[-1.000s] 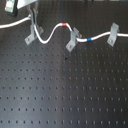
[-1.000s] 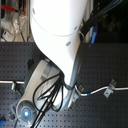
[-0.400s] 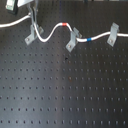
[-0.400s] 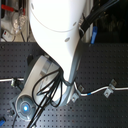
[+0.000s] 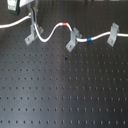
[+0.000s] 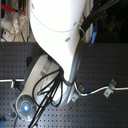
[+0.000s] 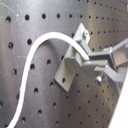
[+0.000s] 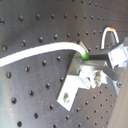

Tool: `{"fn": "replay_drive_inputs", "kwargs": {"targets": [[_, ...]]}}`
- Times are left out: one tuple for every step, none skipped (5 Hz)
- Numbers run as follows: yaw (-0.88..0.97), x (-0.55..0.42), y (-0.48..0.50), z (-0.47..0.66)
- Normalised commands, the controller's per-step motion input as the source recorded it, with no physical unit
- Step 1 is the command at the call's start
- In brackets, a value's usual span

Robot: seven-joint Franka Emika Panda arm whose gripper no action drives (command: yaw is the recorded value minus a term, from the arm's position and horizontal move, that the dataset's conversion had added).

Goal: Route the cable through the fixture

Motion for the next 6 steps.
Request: {"fn": "replay_drive_inputs", "kwargs": {"targets": [[0.00, -0.055, -0.037, 0.00], [0.00, -0.014, -0.010, 0.00], [0.00, -0.254, -0.175, 0.01], [0.00, -0.248, -0.150, 0.01], [0.00, -0.197, -0.122, 0.00], [0.00, -0.014, -0.010, 0.00]]}}
